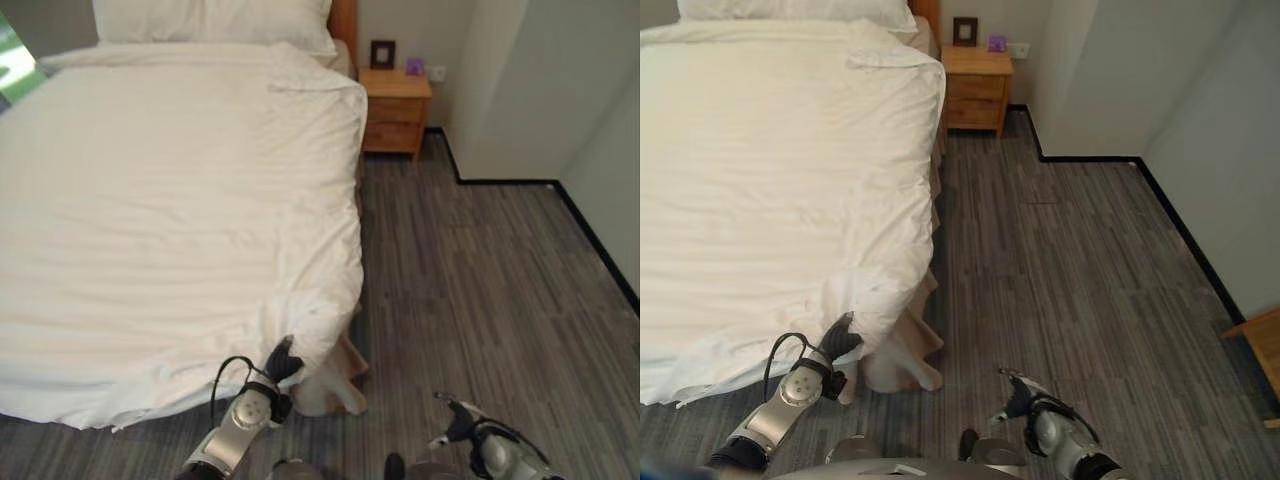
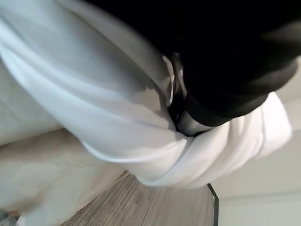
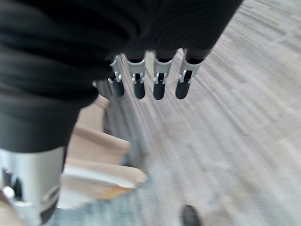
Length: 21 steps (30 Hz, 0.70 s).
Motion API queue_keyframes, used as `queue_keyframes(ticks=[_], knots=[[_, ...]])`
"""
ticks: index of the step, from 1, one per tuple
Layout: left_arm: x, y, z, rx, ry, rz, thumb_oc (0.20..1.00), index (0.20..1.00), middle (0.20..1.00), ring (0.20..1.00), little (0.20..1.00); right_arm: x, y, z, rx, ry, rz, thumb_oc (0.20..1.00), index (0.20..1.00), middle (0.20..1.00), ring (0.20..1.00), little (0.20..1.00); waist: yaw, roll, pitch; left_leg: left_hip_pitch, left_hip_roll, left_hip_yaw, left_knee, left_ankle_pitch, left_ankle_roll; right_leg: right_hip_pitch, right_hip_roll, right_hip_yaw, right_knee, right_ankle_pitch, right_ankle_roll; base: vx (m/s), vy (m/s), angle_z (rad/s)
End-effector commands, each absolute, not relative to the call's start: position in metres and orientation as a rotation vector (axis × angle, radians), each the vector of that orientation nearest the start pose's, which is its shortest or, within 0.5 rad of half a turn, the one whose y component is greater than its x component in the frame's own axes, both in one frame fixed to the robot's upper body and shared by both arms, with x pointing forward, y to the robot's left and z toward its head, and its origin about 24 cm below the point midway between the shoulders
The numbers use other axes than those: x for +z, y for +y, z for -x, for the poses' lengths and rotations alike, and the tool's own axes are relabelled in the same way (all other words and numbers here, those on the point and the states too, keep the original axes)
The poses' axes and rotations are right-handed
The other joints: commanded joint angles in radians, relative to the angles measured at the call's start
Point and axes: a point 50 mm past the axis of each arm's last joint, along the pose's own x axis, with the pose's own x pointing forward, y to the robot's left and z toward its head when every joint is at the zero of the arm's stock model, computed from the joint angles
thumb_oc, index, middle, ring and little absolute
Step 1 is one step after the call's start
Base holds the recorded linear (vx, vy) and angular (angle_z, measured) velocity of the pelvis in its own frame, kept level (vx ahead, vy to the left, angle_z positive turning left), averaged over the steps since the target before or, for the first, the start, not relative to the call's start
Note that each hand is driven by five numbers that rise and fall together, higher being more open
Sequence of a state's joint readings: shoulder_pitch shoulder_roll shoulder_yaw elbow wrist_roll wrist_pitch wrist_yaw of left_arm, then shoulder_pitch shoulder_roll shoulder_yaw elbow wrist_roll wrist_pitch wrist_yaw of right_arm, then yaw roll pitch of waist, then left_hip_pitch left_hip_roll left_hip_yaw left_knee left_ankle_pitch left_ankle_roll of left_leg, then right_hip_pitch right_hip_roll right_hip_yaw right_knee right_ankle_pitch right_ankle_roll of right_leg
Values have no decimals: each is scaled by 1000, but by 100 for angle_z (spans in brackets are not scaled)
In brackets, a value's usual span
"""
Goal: Making the bed.
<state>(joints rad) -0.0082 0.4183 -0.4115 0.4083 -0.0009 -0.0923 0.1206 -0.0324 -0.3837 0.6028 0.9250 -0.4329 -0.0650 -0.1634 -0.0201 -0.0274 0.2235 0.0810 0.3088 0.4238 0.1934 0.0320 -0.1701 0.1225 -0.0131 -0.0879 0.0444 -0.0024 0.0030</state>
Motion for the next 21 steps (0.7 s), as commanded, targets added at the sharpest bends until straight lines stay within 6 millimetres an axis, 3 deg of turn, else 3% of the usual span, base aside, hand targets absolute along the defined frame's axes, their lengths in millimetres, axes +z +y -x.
queue_keyframes(ticks=[1,3,4,5,6,7,8,9,11,14,15,16,17,19,20,21], knots=[[-17,66,-223,-644,141,-249,200,200,200,200,200,-134,-202,-156,444,755,1027,1000,1000,1000,1000,1000,-59,-47,-7,-95,-115,-34,243,-106,75,42,-75,-10,-16,-98,33,-223,-42,14],[-7,20,-220,-846,88,-242,200,200,200,200,200,-144,-211,-139,404,875,986,1000,1000,1000,1000,1000,-111,-45,-44,4,-142,-37,309,-156,72,5,-78,-55,-28,-66,37,-255,20,34],[-5,-7,-212,-987,78,-265,1000,1000,1000,1000,1000,-150,-217,-126,365,961,936,1000,1000,1000,1000,1000,-156,-39,-65,78,-119,26,269,-168,76,-27,-83,-102,-30,-53,44,-142,82,87],[-5,-10,-211,-992,76,-263,1000,1000,1000,1000,1000,-150,-219,-125,359,964,935,1000,1000,1000,1000,1000,-153,-35,-63,85,-120,25,261,-168,75,-23,-82,-104,-31,-54,45,-172,173,113],[-7,-31,-201,-1108,74,-293,1000,1000,1000,1000,1000,-155,-229,-109,322,1053,923,1000,1000,1000,1000,1000,-199,-9,-79,164,-103,109,167,-205,76,-49,-87,-164,-33,-46,57,-87,194,108],[-9,-42,-192,-1175,78,-310,1000,1000,1000,1000,1000,-158,-236,-97,290,1114,914,1000,1000,1000,1000,1000,-215,11,-79,200,-118,116,77,-234,81,-61,-83,-188,-33,-41,73,-94,200,112],[-9,-43,-191,-1178,77,-309,1000,1000,1000,1000,1000,-158,-237,-96,287,1115,913,1000,1000,1000,1000,1000,-215,12,-81,205,-124,115,64,-229,83,-59,-86,-190,-34,-41,75,-111,239,147],[-12,-56,-183,-1256,78,-351,1000,1000,1000,1000,1000,-157,-246,-91,185,1160,857,1000,1000,1000,1000,1000,-237,16,-75,213,-171,105,-72,-248,93,-98,-113,-221,-11,5,103,-140,219,119],[-15,-62,-176,-1308,80,-375,1000,1000,1000,1000,1000,-158,-251,-85,87,1200,780,1000,1000,1000,1000,1000,-254,18,-64,224,-187,96,-158,-230,95,-138,-125,-230,9,38,129,-151,218,49],[-21,-63,-167,-1364,89,-401,1000,1000,1000,1000,1000,-155,-259,-87,-49,1200,698,1000,1000,1000,1000,1000,-243,-3,-50,227,-203,86,-267,-185,102,-182,-138,-221,1,98,165,-143,157,26],[-28,-60,-163,-1358,144,-375,1000,1000,1000,1000,1000,-150,-278,-81,-228,1220,595,1000,1000,1000,1000,1000,-224,-29,-45,218,-203,81,-281,-185,104,-185,-143,-224,-20,121,182,-191,123,10],[-31,-57,-162,-1359,159,-377,1000,1000,1000,1000,1000,-147,-291,-75,-302,1237,577,1000,1000,1000,1000,1000,-218,-45,-46,216,-207,73,-281,-189,107,-183,-146,-223,-25,128,188,-141,93,8],[-31,-57,-162,-1360,159,-377,1000,1000,1000,1000,1000,-147,-291,-75,-302,1237,576,1000,1000,1000,1000,1000,-217,-46,-45,216,-208,72,-281,-189,108,-182,-147,-223,-26,129,189,-52,55,33],[-31,-50,-169,-1301,175,-329,1000,1000,1000,1000,1000,-140,-311,-66,-392,1260,583,1000,1000,1000,1000,1000,-202,-69,-48,210,-214,62,-281,-190,113,-175,-153,-226,-31,148,202,-41,44,32],[-31,-50,-169,-1301,175,-329,1000,1000,1000,1000,1000,-140,-311,-66,-392,1260,583,1000,1000,1000,1000,1000,-202,-69,-47,210,-215,62,-281,-190,114,-175,-154,-226,-31,148,202,-53,42,7],[-25,-41,-181,-1222,168,-281,1000,1000,1000,1000,1000,-133,-325,-67,-431,1252,617,1000,1000,1000,1000,1000,-186,-85,-46,207,-217,61,-281,-190,116,-173,-160,-230,-28,169,215,0,0,0]])
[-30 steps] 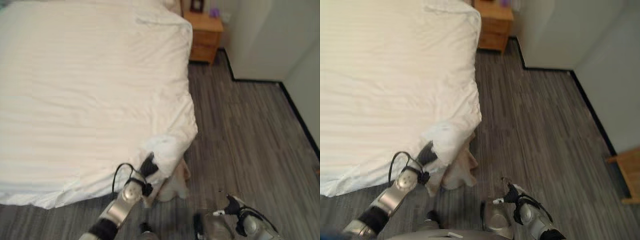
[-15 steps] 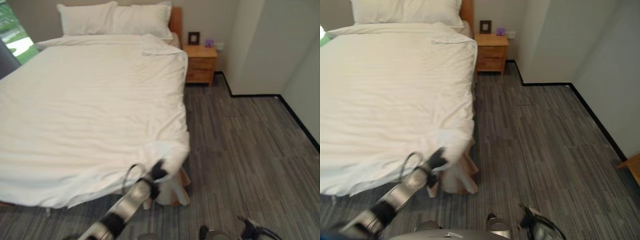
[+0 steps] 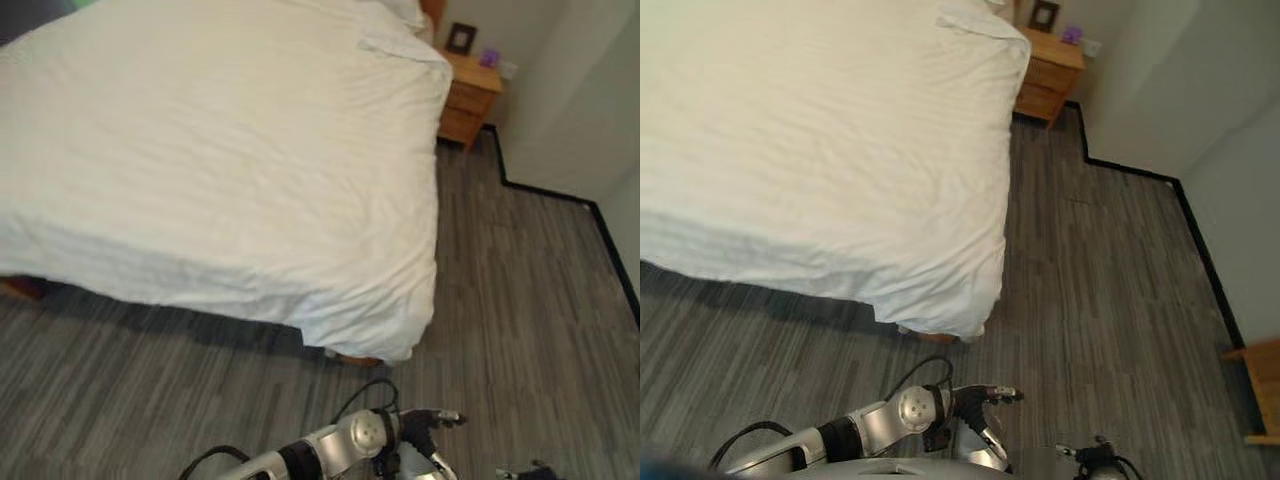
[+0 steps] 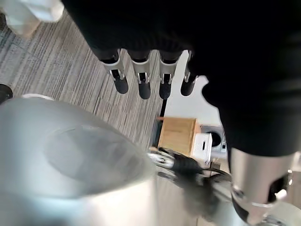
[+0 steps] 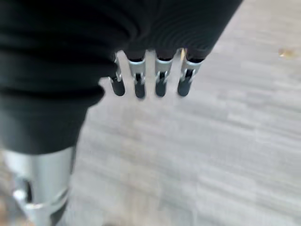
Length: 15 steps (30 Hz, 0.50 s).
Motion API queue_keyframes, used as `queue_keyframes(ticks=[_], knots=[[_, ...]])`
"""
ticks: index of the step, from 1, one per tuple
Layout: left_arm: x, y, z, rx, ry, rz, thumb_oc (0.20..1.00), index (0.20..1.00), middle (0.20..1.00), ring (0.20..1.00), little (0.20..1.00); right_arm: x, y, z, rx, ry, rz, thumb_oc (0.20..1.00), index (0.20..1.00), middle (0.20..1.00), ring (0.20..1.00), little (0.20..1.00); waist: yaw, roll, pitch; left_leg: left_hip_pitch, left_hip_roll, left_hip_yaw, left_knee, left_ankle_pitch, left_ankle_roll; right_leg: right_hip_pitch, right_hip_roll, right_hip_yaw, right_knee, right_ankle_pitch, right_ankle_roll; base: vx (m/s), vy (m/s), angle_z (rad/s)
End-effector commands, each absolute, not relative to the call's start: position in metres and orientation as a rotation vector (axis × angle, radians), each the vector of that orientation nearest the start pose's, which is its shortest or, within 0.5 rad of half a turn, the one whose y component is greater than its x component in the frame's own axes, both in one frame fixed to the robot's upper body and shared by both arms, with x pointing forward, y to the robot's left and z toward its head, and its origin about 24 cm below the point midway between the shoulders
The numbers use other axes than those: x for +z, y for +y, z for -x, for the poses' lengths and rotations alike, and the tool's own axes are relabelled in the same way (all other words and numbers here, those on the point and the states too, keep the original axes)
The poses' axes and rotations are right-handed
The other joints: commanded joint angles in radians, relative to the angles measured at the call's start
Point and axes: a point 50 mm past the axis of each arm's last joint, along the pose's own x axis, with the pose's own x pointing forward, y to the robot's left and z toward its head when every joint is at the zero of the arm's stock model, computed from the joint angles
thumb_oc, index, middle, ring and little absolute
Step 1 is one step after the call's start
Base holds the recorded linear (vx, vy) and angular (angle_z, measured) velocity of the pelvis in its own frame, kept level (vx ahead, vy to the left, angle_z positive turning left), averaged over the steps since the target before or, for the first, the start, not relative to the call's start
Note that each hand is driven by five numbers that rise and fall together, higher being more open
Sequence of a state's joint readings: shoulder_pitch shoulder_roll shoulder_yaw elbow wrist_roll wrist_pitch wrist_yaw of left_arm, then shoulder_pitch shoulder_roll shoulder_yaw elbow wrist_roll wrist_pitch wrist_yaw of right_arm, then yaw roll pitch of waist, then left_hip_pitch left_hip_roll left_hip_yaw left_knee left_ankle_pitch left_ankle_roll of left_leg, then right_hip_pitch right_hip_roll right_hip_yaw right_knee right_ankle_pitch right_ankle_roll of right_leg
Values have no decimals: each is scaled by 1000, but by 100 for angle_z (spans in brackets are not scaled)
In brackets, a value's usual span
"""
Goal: Making the bed.
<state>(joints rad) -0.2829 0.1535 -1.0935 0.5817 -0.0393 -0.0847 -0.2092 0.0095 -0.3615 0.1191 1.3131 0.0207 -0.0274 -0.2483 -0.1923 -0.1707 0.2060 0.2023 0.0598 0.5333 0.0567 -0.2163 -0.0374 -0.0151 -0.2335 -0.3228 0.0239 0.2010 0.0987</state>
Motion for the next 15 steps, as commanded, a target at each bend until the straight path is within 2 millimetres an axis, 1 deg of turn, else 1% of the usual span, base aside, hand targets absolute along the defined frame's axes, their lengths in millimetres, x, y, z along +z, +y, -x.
queue_keyframes(ticks=[1,2,3,4,5,6,7,8,9,10,11,12,13,14,15], knots=[[-25,-41,-182,-1222,168,-281,1000,1000,1000,1000,1000,-133,-325,-67,-431,1252,617,1000,1000,1000,1000,1000,-14,59,-29,86,32,-49,-144,59,-17,-35,61,5,-8,-34,119,-23,32,0],[-15,-26,-201,-1121,121,-266,1000,1000,1000,1000,1000,-121,-347,-63,-463,1246,692,1000,1000,1000,1000,1000,10,45,-31,83,32,-53,-144,59,-16,-32,55,-6,1,-24,131,7,35,-3],[-9,-16,-212,-1061,98,-267,1000,1000,1000,1000,1000,-114,-359,-62,-491,1234,720,1000,1000,1000,1000,1000,20,40,-32,80,32,-57,-144,61,-17,-30,52,-16,10,-22,136,7,35,-1],[-9,-16,-212,-1060,98,-267,1000,1000,1000,1000,1000,-114,-359,-62,-490,1233,721,1000,1000,1000,1000,1000,19,40,-32,80,33,-58,-144,61,-16,-30,52,-17,10,-22,136,9,1,3],[-9,-9,-215,-1048,110,-268,1000,1000,1000,1000,1000,-112,-357,-78,-459,1185,783,1000,1000,1000,1000,1000,45,38,-29,76,36,-70,-144,66,-17,-26,51,-33,23,-27,137,10,-6,15],[-2,5,-227,-957,84,-252,1000,1000,1000,1000,1000,-116,-343,-93,-440,1153,785,1000,1000,1000,1000,1000,72,39,-29,71,39,-85,-144,71,-17,-26,45,-52,41,-30,143,86,-14,24],[14,22,-244,-876,39,-226,1000,1000,1000,1000,1000,-102,-358,-110,-500,1083,778,558,558,558,558,558,100,36,-37,70,43,-109,-144,70,-15,-30,36,-63,91,-27,154,107,-21,33],[17,29,-251,-841,46,-210,1000,1000,1000,1000,1000,-91,-367,-120,-538,1036,780,200,200,200,200,200,105,34,-37,67,48,-128,-144,76,-16,-48,39,-54,137,-9,162,89,-34,41],[17,29,-251,-841,45,-210,1000,1000,1000,1000,1000,-91,-368,-121,-538,1034,779,200,200,200,200,200,103,31,-38,62,45,-129,-144,82,-16,-52,35,-55,136,-5,162,39,-62,84],[36,56,-272,-704,-9,-178,1000,1000,1000,1000,1000,-79,-372,-138,-576,947,769,200,200,200,200,200,105,51,-31,54,72,-171,-144,89,-18,-100,72,27,203,-8,163,3,-41,94],[36,57,-272,-703,-9,-179,1000,1000,1000,1000,1000,-79,-372,-139,-574,946,769,200,200,200,200,200,103,48,-33,49,69,-171,-144,94,-18,-104,70,28,201,-3,163,41,-28,89],[41,76,-280,-616,-21,-167,1000,1000,1000,1000,1000,-68,-379,-149,-607,886,769,200,200,200,200,200,104,61,-34,47,79,-196,-144,90,-19,-108,92,80,199,-39,163,56,29,61],[44,93,-287,-540,-27,-155,1000,1000,1000,1000,1000,-57,-384,-160,-639,828,767,200,200,200,200,200,102,69,-39,41,78,-224,-144,89,-18,-105,100,122,182,-68,163,80,74,63],[47,105,-291,-490,-35,-147,1000,1000,1000,1000,1000,-49,-385,-171,-651,783,767,200,200,200,200,200,99,69,-44,35,69,-249,-144,89,-13,-80,94,156,135,-103,163,72,56,65],[43,121,-291,-430,-18,-136,1000,1000,1000,1000,1000,-40,-388,-179,-664,745,765,200,200,200,200,200,101,66,-52,31,62,-272,-144,87,-9,-55,91,189,101,-111,154,81,22,101]])
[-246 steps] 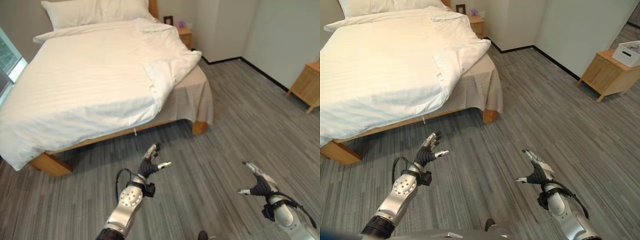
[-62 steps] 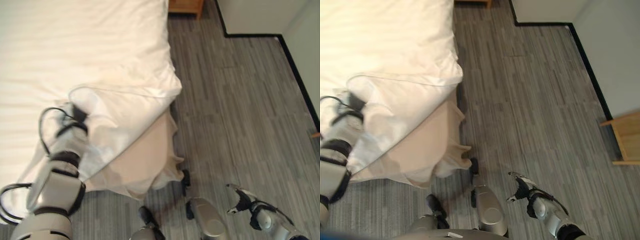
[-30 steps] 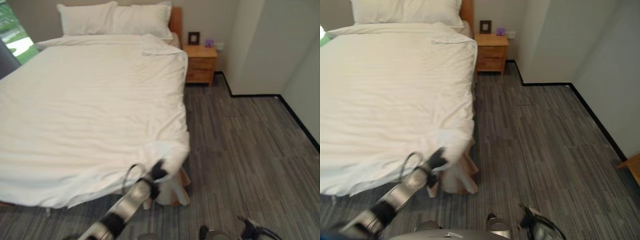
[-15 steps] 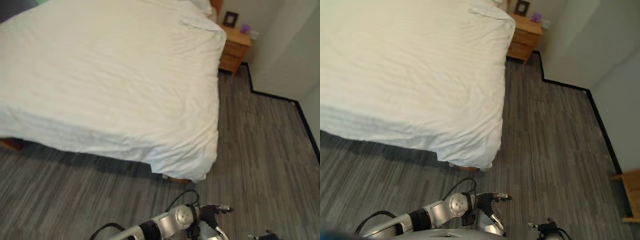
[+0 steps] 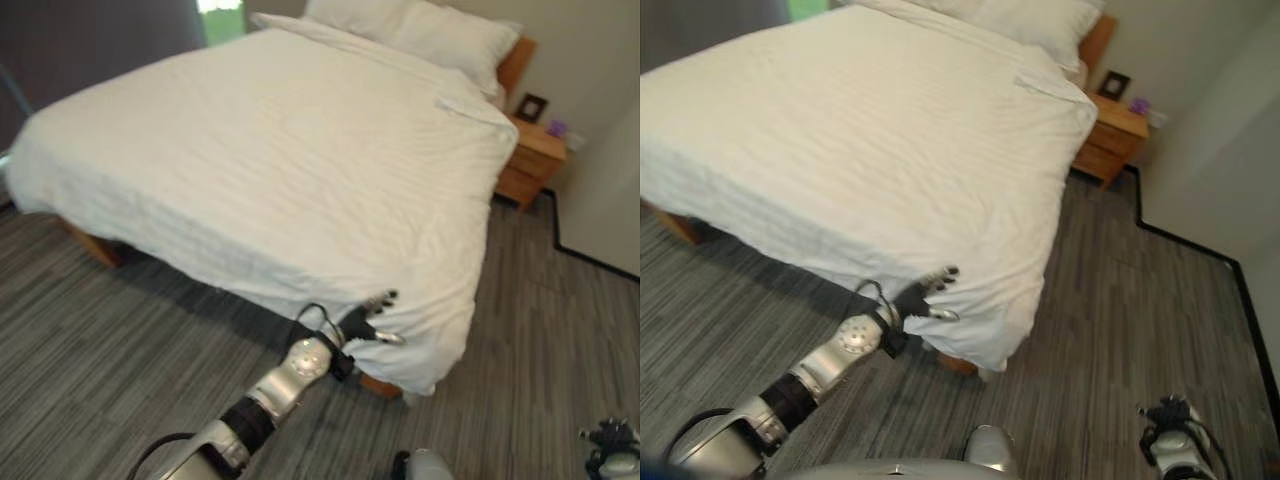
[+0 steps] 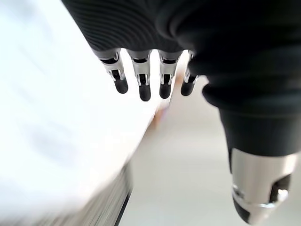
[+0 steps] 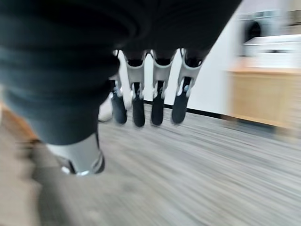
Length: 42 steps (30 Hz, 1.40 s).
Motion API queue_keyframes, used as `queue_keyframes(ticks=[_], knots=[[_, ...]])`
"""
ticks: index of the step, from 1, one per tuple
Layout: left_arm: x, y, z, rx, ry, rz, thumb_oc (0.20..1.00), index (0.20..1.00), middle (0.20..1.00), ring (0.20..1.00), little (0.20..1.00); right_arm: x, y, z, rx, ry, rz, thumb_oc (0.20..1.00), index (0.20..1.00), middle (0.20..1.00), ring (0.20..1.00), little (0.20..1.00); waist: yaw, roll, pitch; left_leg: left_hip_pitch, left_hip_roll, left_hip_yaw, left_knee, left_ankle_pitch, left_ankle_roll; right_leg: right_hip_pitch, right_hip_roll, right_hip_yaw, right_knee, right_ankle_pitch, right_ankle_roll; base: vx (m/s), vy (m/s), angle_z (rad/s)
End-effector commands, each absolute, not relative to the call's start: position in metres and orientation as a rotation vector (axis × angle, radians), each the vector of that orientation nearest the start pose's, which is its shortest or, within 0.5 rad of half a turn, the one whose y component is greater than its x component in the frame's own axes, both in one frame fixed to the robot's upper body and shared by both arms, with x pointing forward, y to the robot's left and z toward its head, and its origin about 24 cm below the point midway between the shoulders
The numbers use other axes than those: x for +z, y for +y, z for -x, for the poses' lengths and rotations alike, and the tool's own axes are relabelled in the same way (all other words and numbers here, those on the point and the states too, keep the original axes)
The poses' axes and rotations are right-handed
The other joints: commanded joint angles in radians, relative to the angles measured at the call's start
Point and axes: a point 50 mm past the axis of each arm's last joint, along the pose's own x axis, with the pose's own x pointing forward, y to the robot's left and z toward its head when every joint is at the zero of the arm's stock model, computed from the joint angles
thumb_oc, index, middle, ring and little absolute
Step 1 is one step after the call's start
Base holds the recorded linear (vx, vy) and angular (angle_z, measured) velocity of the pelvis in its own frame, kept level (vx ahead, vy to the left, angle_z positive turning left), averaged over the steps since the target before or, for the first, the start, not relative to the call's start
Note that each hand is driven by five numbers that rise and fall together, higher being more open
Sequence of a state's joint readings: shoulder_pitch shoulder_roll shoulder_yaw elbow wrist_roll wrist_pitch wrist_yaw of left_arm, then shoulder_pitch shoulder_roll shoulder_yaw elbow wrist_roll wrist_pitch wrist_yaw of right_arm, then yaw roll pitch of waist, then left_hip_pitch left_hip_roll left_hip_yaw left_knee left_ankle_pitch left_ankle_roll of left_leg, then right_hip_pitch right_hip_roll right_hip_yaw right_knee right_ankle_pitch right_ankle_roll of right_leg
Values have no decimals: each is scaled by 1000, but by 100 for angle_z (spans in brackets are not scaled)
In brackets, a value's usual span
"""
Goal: Making the bed.
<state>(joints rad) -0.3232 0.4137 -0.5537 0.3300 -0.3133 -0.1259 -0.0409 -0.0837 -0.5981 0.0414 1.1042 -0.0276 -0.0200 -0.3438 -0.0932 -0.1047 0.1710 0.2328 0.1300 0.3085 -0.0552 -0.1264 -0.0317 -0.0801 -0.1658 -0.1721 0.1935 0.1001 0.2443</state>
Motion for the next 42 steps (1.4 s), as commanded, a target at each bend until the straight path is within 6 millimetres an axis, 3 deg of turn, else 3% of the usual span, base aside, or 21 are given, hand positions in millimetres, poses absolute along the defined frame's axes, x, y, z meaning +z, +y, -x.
queue_keyframes(ticks=[1,3,4,5,6,7,9,10,15,16,20,21,23,28,30,31,34,38,39,40,42], knots=[[36,142,-287,-344,17,-98,1000,1000,1000,1000,1000,-31,-387,-190,-656,688,778,200,200,200,200,200,14,-3,-34,1,-12,-58,-32,-2,-12,49,17,41,-111,-29,-11,103,-42,101],[21,182,-276,-173,83,-48,1000,1000,1000,1000,1000,-15,-378,-212,-603,573,817,200,200,200,200,200,40,-10,-58,3,-17,-44,-32,9,-16,88,-3,15,-158,-6,-17,77,-81,48],[7,211,-263,-42,151,-8,1000,1000,1000,1000,1000,41,-399,-222,-629,391,835,200,200,200,200,200,32,-17,-75,5,-14,-37,-32,15,-21,95,1,27,-179,1,-19,1,-82,-16],[-6,247,-239,150,176,87,1000,1000,1000,1000,1000,58,-386,-204,-575,226,914,200,200,200,200,200,15,-8,-88,9,-11,-11,-32,24,-27,103,6,36,-205,3,-24,-20,-62,-21],[-14,264,-226,259,201,154,1000,1000,1000,1000,1000,53,-381,-200,-580,218,901,200,200,200,200,200,13,-3,-94,9,-10,-4,-32,27,-29,109,9,39,-215,-3,-29,-55,-43,-16],[-21,278,-214,340,219,196,1000,1000,1000,1000,1000,51,-369,-207,-557,190,890,200,200,200,200,200,10,1,-99,13,-7,4,-32,28,-31,122,11,41,-224,-12,-35,-27,-28,-15],[-20,278,-214,341,219,196,1000,1000,1000,1000,1000,51,-369,-207,-556,190,890,200,200,200,200,200,10,1,-99,14,-7,4,-32,28,-31,123,11,41,-224,-12,-35,-4,-21,-6],[-48,315,-171,635,315,304,1000,1000,1000,1000,1000,81,-326,-244,-444,-36,862,200,200,200,200,200,3,14,-111,42,0,23,-30,25,-40,162,17,50,-249,-37,-50,-33,-50,17],[-70,335,-140,846,405,382,1000,1000,1000,1000,1000,96,-284,-268,-327,-179,715,200,200,200,200,200,1,15,-111,51,10,40,-30,48,-54,177,22,40,-263,-46,-70,-52,-48,-43],[-79,336,-130,891,441,414,1000,1000,1000,1000,1000,100,-271,-274,-275,-211,655,200,200,200,200,200,7,19,-108,52,15,40,-31,57,-60,182,24,31,-264,-51,-75,-48,-39,-4],[-91,333,-122,919,501,453,1000,1000,1000,1000,1000,99,-257,-281,-219,-231,496,200,200,200,200,200,13,23,-106,48,24,36,-32,66,-69,191,27,14,-267,-58,-80,-19,-39,4],[-103,323,-118,892,573,455,1000,1000,1000,1000,1000,95,-238,-296,-164,-228,294,200,200,200,200,200,27,29,-105,46,33,32,-32,74,-76,200,28,3,-268,-62,-84,-10,-36,15],[-106,316,-119,866,592,453,1000,1000,1000,1000,1000,93,-228,-305,-144,-225,194,200,200,200,200,200,34,32,-100,46,35,29,-32,76,-79,202,28,-1,-268,-62,-86,1,-33,10],[-122,278,-116,720,674,478,1000,1000,1000,1000,1000,87,-201,-330,-102,-200,-403,200,200,200,200,200,70,61,-75,26,47,7,-32,96,-92,208,29,-30,-272,-68,-90,10,-37,10],[-123,269,-118,687,677,493,1000,1000,1000,1000,1000,86,-196,-335,-92,-196,-456,200,200,200,200,200,76,67,-71,20,49,5,-32,99,-96,209,29,-37,-276,-68,-91,-16,-38,34],[-125,253,-119,610,681,507,1000,1000,1000,1000,1000,97,-193,-346,-89,-219,-525,200,200,200,200,200,87,79,-55,6,52,-3,-32,109,-100,205,28,-45,-278,-66,-92,-21,-37,25],[-124,241,-122,534,676,516,1000,1000,1000,1000,1000,111,-190,-355,-79,-260,-590,200,200,200,200,200,99,94,-30,-21,58,-15,-32,123,-106,193,25,-56,-280,-64,-93,-93,-23,11],[-119,221,-134,396,637,555,1000,1000,1000,1000,1000,127,-191,-369,-112,-319,-783,200,200,200,200,200,134,143,40,-103,66,-52,-32,158,-121,140,17,-88,-281,-62,-95,-224,-20,23],[-116,214,-143,347,619,558,1000,1000,1000,1000,1000,133,-193,-373,-133,-342,-865,200,200,200,200,200,144,176,85,-151,69,-72,-32,173,-129,103,12,-96,-281,-61,-93,-255,-17,25],[-115,214,-144,345,616,558,1000,1000,1000,1000,1000,134,-194,-374,-133,-345,-866,200,200,200,200,200,143,176,84,-158,69,-74,-32,178,-128,96,12,-98,-281,-56,-94,-254,-25,23],[-113,212,-151,322,595,558,1000,1000,1000,1000,1000,128,-195,-376,-163,-334,-921,200,200,200,200,200,150,217,136,-212,62,-83,-28,199,-131,39,4,-93,-275,-47,-95,-209,-9,33]])
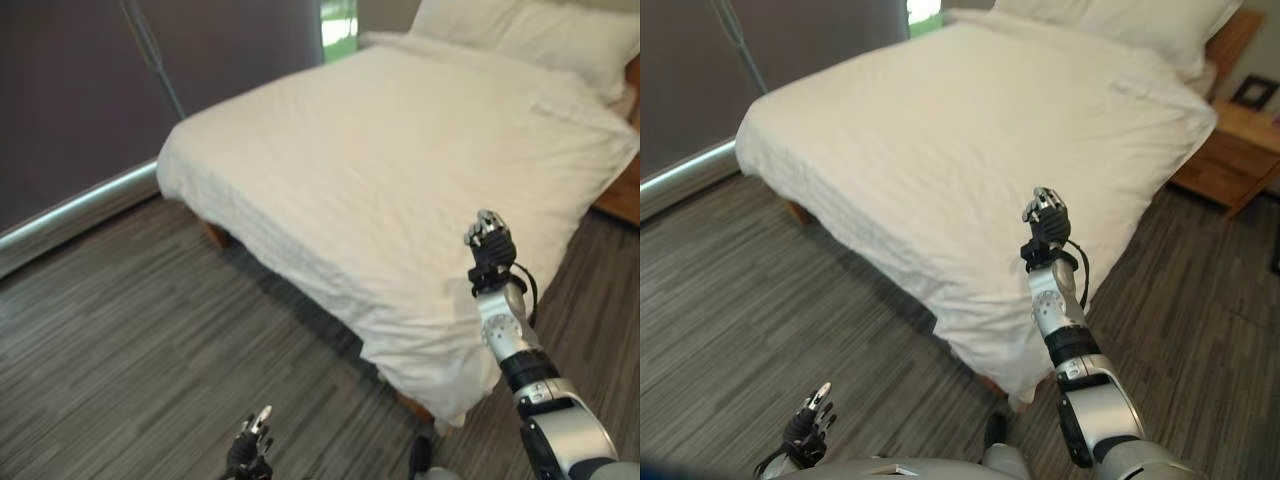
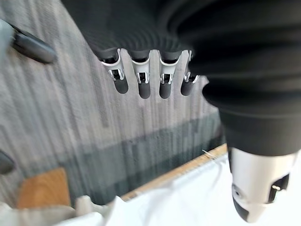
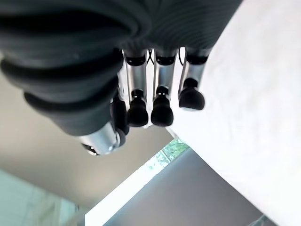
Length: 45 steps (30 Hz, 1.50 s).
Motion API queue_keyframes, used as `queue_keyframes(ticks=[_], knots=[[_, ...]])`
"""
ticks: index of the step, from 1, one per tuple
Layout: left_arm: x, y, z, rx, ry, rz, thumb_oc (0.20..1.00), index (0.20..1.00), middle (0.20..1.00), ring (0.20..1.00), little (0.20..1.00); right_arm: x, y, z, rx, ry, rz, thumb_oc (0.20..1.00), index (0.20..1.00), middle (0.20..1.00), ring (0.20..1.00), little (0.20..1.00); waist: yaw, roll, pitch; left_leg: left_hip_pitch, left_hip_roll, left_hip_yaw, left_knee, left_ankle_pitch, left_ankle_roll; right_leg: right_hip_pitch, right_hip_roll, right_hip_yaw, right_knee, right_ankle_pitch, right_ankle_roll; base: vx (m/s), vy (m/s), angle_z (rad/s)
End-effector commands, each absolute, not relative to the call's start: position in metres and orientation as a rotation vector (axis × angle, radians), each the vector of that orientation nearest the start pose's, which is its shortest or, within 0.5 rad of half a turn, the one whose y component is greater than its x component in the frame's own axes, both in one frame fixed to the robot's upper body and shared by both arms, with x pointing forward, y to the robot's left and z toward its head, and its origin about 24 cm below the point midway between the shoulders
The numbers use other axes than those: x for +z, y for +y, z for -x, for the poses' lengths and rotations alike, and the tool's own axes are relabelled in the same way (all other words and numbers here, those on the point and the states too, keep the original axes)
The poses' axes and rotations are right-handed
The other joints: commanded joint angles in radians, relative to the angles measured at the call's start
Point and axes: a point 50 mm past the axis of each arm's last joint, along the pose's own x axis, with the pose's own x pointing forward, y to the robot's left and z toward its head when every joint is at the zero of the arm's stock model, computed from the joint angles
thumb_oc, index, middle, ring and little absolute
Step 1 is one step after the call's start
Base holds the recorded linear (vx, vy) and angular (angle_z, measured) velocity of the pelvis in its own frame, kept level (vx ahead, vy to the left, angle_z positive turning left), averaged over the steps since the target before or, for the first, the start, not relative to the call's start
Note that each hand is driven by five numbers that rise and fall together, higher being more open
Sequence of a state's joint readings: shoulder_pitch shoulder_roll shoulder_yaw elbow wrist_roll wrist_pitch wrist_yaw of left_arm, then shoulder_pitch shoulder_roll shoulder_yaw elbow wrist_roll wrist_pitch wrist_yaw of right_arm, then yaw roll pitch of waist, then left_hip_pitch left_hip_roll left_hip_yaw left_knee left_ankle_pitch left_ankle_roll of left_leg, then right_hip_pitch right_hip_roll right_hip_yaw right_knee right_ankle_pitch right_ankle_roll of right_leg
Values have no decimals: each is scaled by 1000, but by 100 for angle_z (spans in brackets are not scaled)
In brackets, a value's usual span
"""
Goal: Making the bed.
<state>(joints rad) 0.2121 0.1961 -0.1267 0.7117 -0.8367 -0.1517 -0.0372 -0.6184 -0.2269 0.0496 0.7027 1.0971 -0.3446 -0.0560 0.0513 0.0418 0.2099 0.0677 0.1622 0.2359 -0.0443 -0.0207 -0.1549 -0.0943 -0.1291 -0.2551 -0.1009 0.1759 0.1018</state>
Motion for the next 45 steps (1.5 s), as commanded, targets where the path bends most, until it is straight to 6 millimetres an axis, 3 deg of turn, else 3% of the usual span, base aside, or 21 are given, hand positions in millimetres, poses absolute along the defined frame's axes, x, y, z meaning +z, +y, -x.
queue_keyframes(ticks=[1,6,11,15,19,21,24,25,26,30,31,33,34,36,37,38,39,40,41,43,45], knots=[[-114,209,-153,310,599,558,1000,1000,1000,1000,1000,118,-198,-377,-205,-301,-959,200,200,200,200,200,7,92,118,-70,27,-6,-32,100,-11,28,-39,-6,22,-120,47,-217,3,24],[-131,196,-144,284,693,576,1000,1000,1000,1000,1000,45,-231,-361,-443,-20,-978,200,200,200,200,200,14,185,146,-173,35,34,-36,138,-29,-84,-61,-1,18,-111,63,-106,10,-2],[-143,189,-132,286,780,566,1000,1000,1000,1000,1000,2,-259,-327,-577,75,-981,200,200,200,200,200,-15,205,124,-196,41,50,-43,136,-35,-117,-59,0,14,-108,68,10,34,-6],[-144,178,-134,263,794,566,1000,1000,1000,1000,1000,-46,-274,-275,-686,166,-962,200,200,200,200,200,-68,184,97,-168,36,69,-43,117,-24,-100,-56,11,14,-106,62,97,57,-2],[-128,195,-168,288,678,596,1000,1000,1000,1000,1000,-94,-293,-194,-818,299,-904,200,200,200,200,200,-150,103,72,-112,20,91,23,55,-9,-47,-56,50,14,-119,55,104,39,-7],[-125,197,-172,281,660,591,1000,1000,1000,1000,1000,-99,-294,-186,-828,323,-896,200,200,200,200,200,-157,87,76,-116,18,83,80,25,-11,-36,-57,59,14,-121,56,44,28,-27],[-112,197,-189,262,579,587,1000,1000,1000,1000,1000,-103,-298,-171,-767,433,-732,200,200,200,200,200,-147,21,92,-146,-18,-92,310,-56,-28,-28,-50,120,14,-99,48,-23,51,-50],[-112,197,-189,262,578,587,1000,1000,1000,1000,1000,-103,-297,-172,-766,433,-732,432,432,432,432,432,-149,18,91,-151,-22,-93,309,-51,-27,-32,-54,120,14,-95,48,-16,154,-89],[-101,199,-203,254,512,602,1000,1000,1000,1000,1000,-104,-303,-168,-684,575,-473,1000,1000,1000,1000,1000,-135,2,78,-104,-43,-200,304,-104,-17,-40,-41,169,14,-84,61,1,185,-106],[-84,202,-216,178,440,550,1000,1000,1000,1000,1000,-91,-313,-174,-530,622,-158,1000,1000,1000,1000,1000,-124,-16,61,-14,-90,-311,202,-183,38,-51,-44,209,14,-56,84,-35,240,-107],[-49,170,-239,-12,298,443,1000,1000,1000,1000,1000,-74,-314,-181,-474,566,28,1000,1000,1000,1000,1000,-139,-24,50,32,-88,-269,144,-190,66,-56,-62,210,16,-26,108,-32,313,-42],[-37,157,-242,-84,254,318,1000,1000,1000,1000,1000,-66,-301,-185,-412,521,169,1000,1000,1000,1000,1000,-145,-37,47,50,-101,-253,111,-178,82,-69,-69,213,20,-9,125,-63,281,-38],[-23,146,-253,-158,172,-5,1000,1000,1000,1000,1000,-53,-286,-189,-344,442,366,1000,1000,1000,1000,1000,-159,-56,50,95,-90,-186,33,-155,88,-87,-61,208,20,9,160,-109,208,-66],[-17,143,-260,-173,142,-98,1000,1000,1000,1000,1000,-47,-281,-193,-328,403,433,1000,1000,1000,1000,1000,-160,-64,50,113,-87,-156,-5,-138,87,-95,-61,194,17,16,160,-110,133,-112],[-32,144,-262,-181,195,-373,1000,1000,1000,1000,1000,-45,-273,-199,-320,377,472,1000,1000,1000,1000,1000,-162,-74,56,122,-81,-140,-30,-121,85,-104,-60,176,20,41,160,-131,30,-114],[-27,166,-268,-149,193,-426,1000,1000,1000,1000,1000,-29,-271,-203,-295,294,536,1000,1000,1000,1000,1000,-167,-75,59,126,-64,-118,-42,-116,82,-104,-52,144,28,28,160,-196,31,-96],[36,148,-278,-219,-159,-430,1000,1000,1000,1000,1000,-31,-267,-198,-307,298,532,1000,1000,1000,1000,1000,-152,-80,61,119,-61,-108,-43,-110,85,-93,-67,92,31,21,160,-321,72,-85],[15,128,-275,-223,-12,-205,1000,1000,1000,1000,1000,-31,-263,-201,-306,292,583,1000,1000,1000,1000,1000,-135,-85,60,115,-56,-63,-40,-97,93,-49,-101,-28,72,-7,150,-320,91,-117],[19,136,-288,-167,2,-153,1000,1000,1000,1000,1000,-26,-253,-208,-274,255,541,1000,1000,1000,1000,1000,-145,-92,47,115,-56,-39,-39,-95,98,-31,-112,-59,105,-21,141,-256,91,-130],[35,118,-281,-245,-133,-297,1000,1000,1000,1000,1000,-23,-258,-208,-333,239,516,1000,1000,1000,1000,1000,-130,-94,35,109,-62,-3,-34,-86,111,15,-122,-68,159,-45,132,-236,100,-128],[16,109,-281,-268,-10,-219,1000,1000,1000,1000,1000,-17,-245,-215,-274,198,529,1000,1000,1000,1000,1000,-116,-101,20,93,-65,49,-23,-66,123,62,-133,-49,217,-66,138,-323,92,-92]])
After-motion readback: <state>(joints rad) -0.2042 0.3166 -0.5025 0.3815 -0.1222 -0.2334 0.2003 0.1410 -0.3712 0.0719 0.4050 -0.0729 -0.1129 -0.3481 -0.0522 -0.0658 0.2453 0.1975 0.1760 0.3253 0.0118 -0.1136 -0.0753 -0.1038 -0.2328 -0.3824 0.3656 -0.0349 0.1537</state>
